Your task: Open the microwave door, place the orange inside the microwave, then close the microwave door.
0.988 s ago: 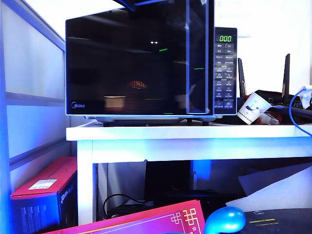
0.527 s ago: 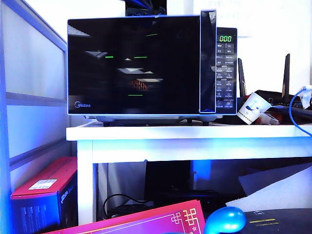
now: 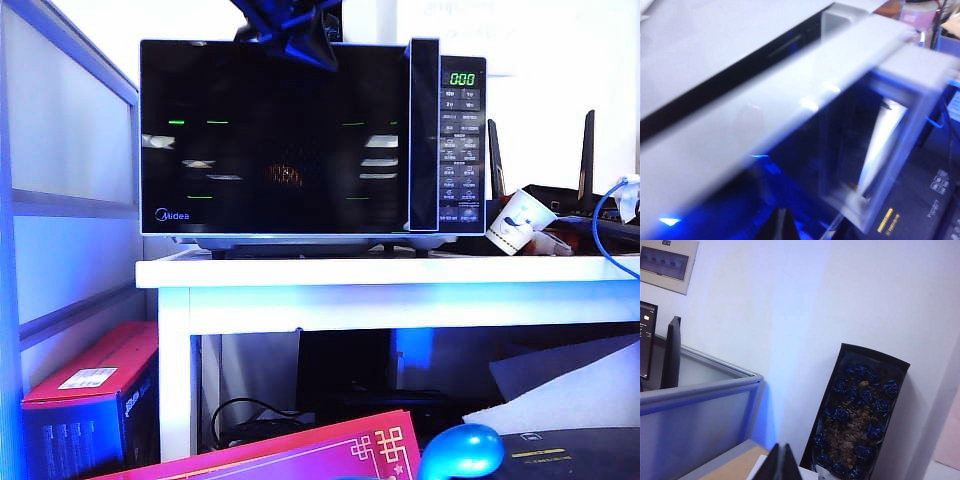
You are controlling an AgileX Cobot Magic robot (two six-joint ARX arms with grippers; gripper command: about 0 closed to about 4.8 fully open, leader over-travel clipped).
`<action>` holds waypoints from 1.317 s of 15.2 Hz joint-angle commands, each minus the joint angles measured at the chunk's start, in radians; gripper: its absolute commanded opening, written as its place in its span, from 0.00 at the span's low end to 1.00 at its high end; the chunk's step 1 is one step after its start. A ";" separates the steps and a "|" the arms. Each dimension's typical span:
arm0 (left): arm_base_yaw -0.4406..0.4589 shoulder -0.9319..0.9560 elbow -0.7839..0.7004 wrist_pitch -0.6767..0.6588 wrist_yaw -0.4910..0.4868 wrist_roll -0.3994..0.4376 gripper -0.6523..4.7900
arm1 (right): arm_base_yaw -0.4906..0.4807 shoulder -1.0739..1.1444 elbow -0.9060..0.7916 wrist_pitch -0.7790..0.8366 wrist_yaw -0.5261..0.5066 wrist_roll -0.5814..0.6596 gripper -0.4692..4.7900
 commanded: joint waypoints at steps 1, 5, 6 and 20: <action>0.003 0.019 0.000 0.052 0.002 -0.004 0.11 | 0.001 -0.011 0.005 0.019 -0.001 0.005 0.08; 0.003 0.025 -0.001 0.156 -0.133 -0.005 0.11 | 0.001 -0.011 0.005 0.034 -0.001 0.006 0.08; 0.003 0.026 -0.001 0.175 -0.202 -0.005 0.11 | 0.001 -0.011 0.005 0.034 -0.001 0.006 0.08; 0.003 -0.533 0.001 -0.095 -0.162 -0.072 0.11 | 0.001 -0.159 0.005 -0.045 0.063 0.005 0.08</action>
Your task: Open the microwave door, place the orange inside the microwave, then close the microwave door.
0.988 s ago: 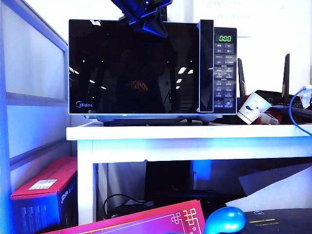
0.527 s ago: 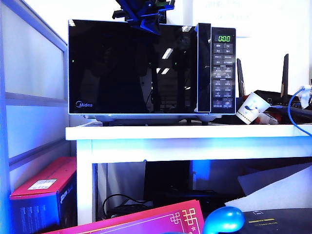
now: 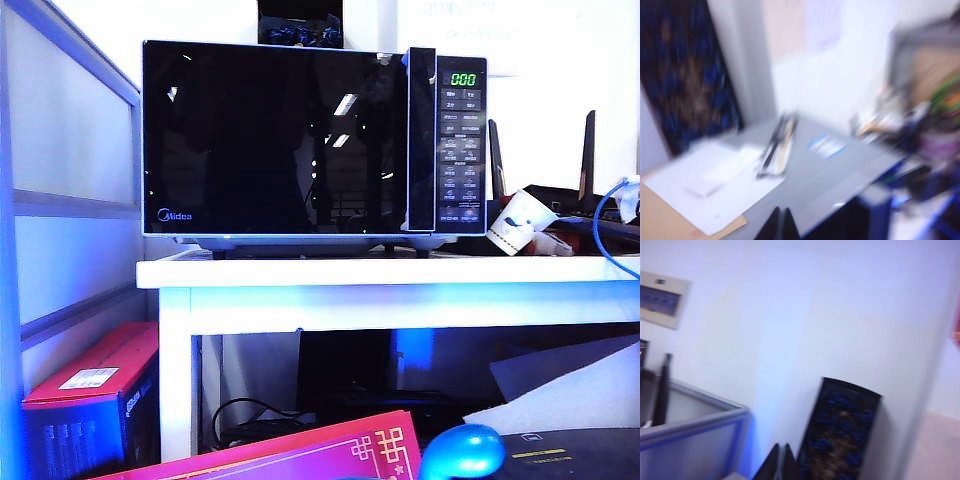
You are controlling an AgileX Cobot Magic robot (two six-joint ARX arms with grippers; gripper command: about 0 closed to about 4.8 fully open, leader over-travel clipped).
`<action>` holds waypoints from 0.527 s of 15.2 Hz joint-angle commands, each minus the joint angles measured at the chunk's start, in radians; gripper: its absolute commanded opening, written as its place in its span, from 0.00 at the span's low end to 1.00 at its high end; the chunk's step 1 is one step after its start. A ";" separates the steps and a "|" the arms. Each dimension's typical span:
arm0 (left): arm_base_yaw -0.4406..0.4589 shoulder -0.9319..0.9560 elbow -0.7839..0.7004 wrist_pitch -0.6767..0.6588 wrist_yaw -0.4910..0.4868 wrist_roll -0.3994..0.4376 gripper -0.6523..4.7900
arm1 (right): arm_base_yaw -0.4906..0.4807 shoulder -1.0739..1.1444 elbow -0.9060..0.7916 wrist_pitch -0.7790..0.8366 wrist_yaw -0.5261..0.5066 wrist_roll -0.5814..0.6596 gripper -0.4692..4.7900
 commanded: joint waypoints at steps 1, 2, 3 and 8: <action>0.002 -0.233 0.000 -0.154 0.026 -0.004 0.11 | 0.001 -0.074 0.005 -0.086 0.027 0.005 0.08; 0.002 -0.345 0.000 -0.230 0.025 -0.002 0.11 | 0.001 -0.119 0.005 -0.143 0.024 0.004 0.08; 0.002 -0.430 0.000 -0.289 0.023 -0.002 0.11 | 0.001 -0.160 0.005 -0.188 0.024 0.006 0.08; 0.003 -0.850 -0.001 -0.644 -0.013 -0.014 0.11 | 0.001 -0.380 0.002 -0.626 0.027 0.003 0.08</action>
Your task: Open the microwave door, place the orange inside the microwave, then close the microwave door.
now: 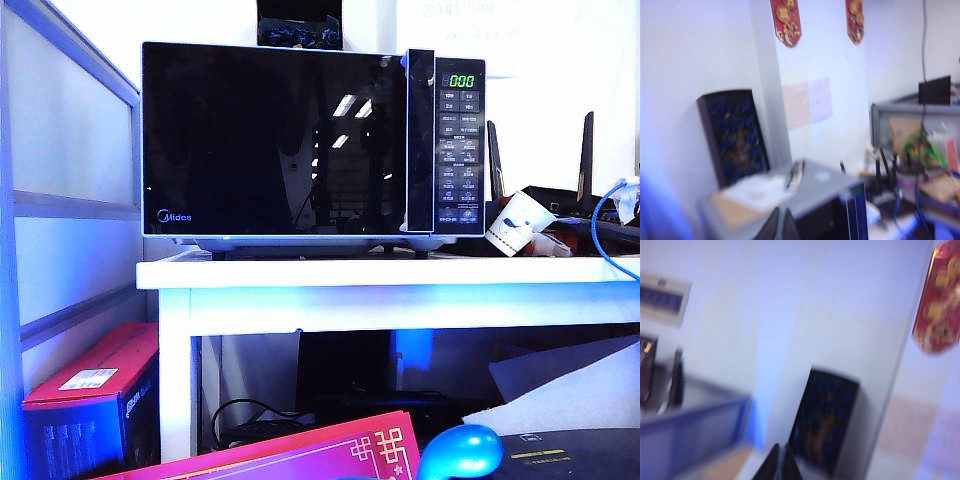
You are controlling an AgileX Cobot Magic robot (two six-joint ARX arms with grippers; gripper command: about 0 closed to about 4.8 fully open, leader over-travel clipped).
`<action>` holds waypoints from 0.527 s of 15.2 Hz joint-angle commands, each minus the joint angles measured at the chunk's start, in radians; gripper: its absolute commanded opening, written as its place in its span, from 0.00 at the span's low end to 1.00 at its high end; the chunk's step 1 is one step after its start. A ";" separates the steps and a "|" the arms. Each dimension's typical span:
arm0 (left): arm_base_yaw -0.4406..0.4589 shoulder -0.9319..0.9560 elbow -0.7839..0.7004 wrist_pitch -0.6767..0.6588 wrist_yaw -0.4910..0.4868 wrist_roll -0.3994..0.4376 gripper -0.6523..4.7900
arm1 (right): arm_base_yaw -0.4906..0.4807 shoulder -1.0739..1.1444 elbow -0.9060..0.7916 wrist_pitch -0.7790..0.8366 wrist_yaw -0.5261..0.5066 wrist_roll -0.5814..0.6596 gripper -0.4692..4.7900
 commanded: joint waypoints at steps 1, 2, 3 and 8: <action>0.001 -0.207 -0.002 -0.255 -0.044 -0.034 0.11 | 0.001 -0.090 -0.001 -0.336 0.004 -0.001 0.08; 0.001 -0.241 -0.002 -0.315 -0.067 -0.034 0.11 | 0.001 -0.096 -0.006 -0.397 0.004 0.000 0.08; 0.001 -0.272 -0.003 -0.381 -0.073 -0.034 0.11 | 0.001 -0.107 -0.027 -0.454 0.003 -0.001 0.08; 0.034 -0.359 -0.180 -0.500 0.018 -0.056 0.11 | 0.042 -0.283 -0.527 -0.337 -0.089 0.016 0.08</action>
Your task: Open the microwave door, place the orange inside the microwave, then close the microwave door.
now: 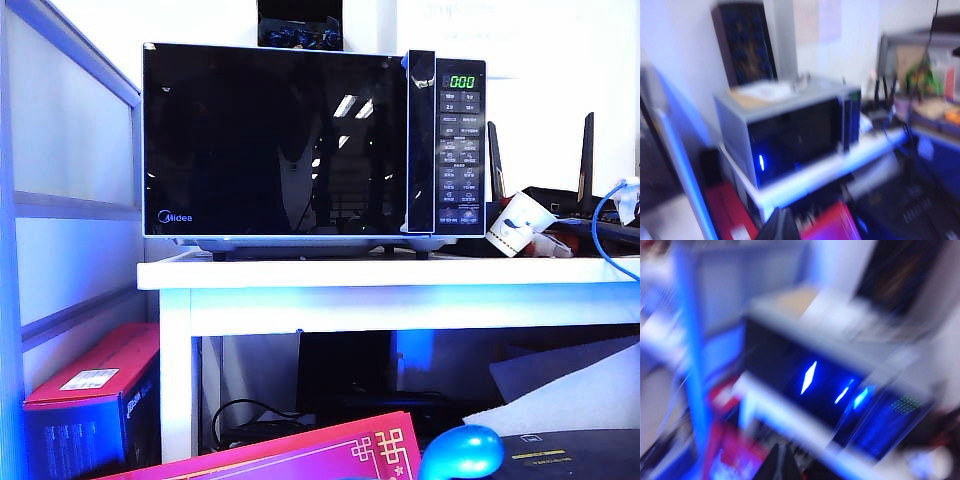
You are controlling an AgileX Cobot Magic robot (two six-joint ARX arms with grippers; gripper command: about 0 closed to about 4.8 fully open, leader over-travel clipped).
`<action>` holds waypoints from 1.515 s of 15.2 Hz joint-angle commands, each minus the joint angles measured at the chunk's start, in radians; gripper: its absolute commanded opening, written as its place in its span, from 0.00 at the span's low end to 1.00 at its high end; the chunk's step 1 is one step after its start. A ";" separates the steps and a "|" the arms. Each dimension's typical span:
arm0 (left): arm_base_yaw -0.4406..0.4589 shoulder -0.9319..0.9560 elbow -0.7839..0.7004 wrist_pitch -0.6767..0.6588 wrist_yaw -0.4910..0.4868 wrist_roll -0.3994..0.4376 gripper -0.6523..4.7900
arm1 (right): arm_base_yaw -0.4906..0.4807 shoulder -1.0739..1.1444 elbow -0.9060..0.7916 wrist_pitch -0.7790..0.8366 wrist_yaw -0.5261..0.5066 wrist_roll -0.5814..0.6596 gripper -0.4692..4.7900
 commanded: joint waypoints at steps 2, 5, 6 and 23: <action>0.053 -0.081 -0.365 0.135 0.137 -0.005 0.11 | 0.041 -0.222 -0.510 0.383 -0.012 0.054 0.08; 0.064 -0.209 -0.781 0.482 0.195 -0.050 0.11 | 0.041 -0.365 -0.814 0.600 -0.016 0.054 0.08; 0.064 -0.251 -0.930 0.615 0.219 -0.068 0.11 | 0.041 -0.417 -0.914 0.675 -0.023 0.053 0.08; 0.063 -0.288 -1.933 1.324 0.097 -0.182 0.11 | 0.040 -0.678 -1.879 1.120 0.161 0.322 0.08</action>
